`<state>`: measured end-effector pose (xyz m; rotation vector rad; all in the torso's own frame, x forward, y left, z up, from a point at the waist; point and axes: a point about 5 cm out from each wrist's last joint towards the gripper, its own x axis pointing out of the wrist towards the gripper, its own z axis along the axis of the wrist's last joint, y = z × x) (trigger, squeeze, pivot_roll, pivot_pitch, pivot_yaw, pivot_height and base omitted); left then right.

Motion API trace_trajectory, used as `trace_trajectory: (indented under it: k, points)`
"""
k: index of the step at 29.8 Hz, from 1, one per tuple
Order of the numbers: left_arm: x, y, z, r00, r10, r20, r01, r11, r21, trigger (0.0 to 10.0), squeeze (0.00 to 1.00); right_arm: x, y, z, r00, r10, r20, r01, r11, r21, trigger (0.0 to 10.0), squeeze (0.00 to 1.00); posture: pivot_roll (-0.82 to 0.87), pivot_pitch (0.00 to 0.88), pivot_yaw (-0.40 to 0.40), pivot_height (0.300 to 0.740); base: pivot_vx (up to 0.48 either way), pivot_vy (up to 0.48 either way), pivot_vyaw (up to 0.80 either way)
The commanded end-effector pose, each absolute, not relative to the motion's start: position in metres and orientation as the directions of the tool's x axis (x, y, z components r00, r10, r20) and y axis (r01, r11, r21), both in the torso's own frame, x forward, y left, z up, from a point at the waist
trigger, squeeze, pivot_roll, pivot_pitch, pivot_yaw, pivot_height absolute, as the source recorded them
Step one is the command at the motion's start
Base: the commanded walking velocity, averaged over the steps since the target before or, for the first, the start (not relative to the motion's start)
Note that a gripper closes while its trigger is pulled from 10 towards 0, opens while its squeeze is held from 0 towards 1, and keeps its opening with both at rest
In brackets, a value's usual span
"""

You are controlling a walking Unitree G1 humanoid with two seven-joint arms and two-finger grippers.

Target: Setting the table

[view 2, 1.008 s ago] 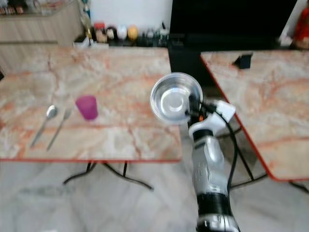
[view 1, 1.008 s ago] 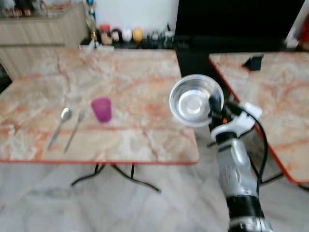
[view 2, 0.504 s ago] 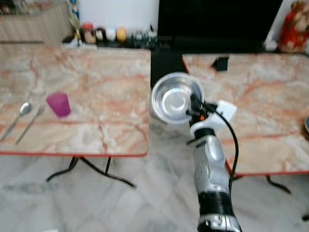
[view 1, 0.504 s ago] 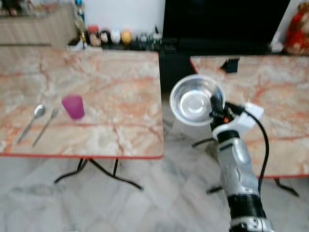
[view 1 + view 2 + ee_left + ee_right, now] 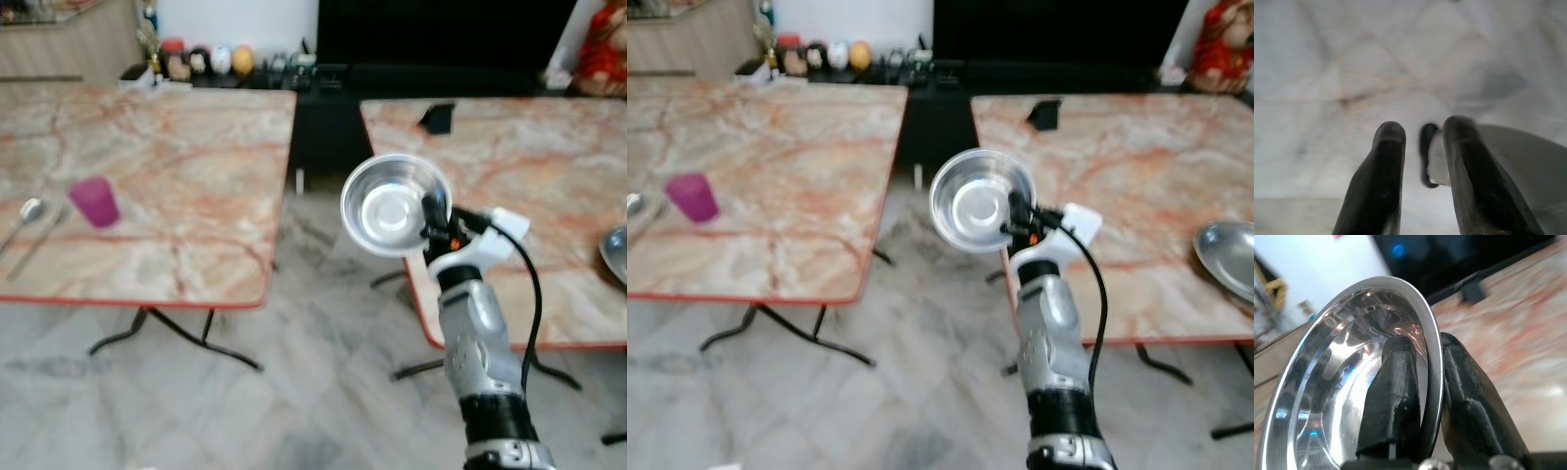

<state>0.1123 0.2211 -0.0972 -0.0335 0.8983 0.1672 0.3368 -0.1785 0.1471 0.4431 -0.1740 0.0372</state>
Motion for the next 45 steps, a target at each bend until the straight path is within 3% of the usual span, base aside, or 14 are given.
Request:
trace_trajectory:
  k: [1,36,45]
  points:
    - [0.1097,0.2260,-0.0974,0.597,0.132,-0.791,-0.143,0.988,0.056,10.0,0.00,0.3398,-0.1700,0.1552,0.979,0.021,0.204,-0.108,0.899,0.425,10.0,0.00,-0.05,0.000,-0.004,0.732,0.000,-0.356,0.00]
    - [0.1125,0.2241,-0.0974,0.597,0.124,-0.793,-0.138,0.989,0.051,10.0,0.00,0.3423,-0.1716,0.1575,0.978,0.004,0.208,-0.095,0.898,0.430,10.0,0.00,-0.05,0.000,-0.001,0.732,0.000,-0.352,0.00]
    - [0.1100,0.2284,-0.0979,0.580,0.140,-0.803,-0.152,0.986,0.062,10.0,0.00,0.3421,-0.1739,0.1557,0.980,-0.011,0.199,-0.078,0.898,0.432,10.0,0.00,-0.05,0.000,0.001,0.732,0.000,0.000,0.00]
